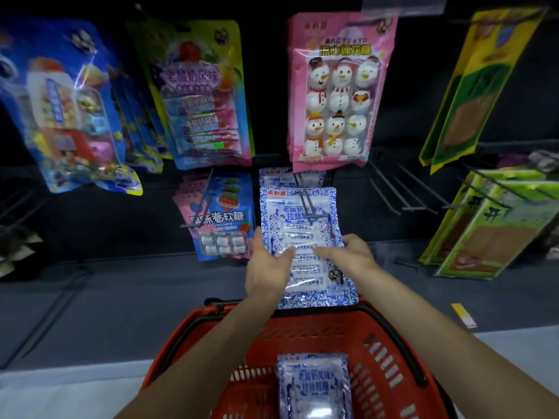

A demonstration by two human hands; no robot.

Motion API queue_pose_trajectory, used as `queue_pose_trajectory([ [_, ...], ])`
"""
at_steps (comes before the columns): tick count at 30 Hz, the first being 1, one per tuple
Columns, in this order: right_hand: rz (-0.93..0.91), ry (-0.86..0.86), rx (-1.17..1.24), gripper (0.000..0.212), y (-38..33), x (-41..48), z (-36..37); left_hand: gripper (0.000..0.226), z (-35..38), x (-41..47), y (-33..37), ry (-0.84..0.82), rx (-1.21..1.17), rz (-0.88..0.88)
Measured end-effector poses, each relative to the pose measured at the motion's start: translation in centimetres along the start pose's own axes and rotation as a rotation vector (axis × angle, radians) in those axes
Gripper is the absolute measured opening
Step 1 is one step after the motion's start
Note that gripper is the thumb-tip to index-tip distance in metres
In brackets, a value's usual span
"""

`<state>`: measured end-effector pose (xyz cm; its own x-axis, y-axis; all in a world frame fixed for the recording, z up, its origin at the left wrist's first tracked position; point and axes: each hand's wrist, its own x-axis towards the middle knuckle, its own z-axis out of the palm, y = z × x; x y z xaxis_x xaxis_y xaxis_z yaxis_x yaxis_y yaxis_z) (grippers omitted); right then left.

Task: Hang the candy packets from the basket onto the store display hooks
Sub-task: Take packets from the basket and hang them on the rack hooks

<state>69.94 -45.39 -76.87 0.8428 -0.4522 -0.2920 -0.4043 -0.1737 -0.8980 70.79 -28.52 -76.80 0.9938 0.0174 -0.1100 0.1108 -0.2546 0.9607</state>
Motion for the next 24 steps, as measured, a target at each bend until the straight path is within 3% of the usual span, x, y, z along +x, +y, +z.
queue_pose_trajectory([
  [5,-0.017,0.009,-0.071,0.084,-1.1,2.9,0.4,0.087,0.7,2.6,0.7,0.045,0.126,-0.02],
  [11,-0.046,0.105,-0.202,0.069,-0.5,5.4,1.6,0.094,2.2,5.2,0.4,0.054,0.172,-0.123],
  [20,-0.078,0.165,-0.236,0.058,1.9,9.1,3.9,0.079,4.1,7.9,-1.7,0.125,0.302,-0.136],
  [24,-0.067,0.152,-0.187,0.035,2.4,10.9,4.5,0.071,5.0,9.4,-2.8,0.159,0.265,-0.109],
])
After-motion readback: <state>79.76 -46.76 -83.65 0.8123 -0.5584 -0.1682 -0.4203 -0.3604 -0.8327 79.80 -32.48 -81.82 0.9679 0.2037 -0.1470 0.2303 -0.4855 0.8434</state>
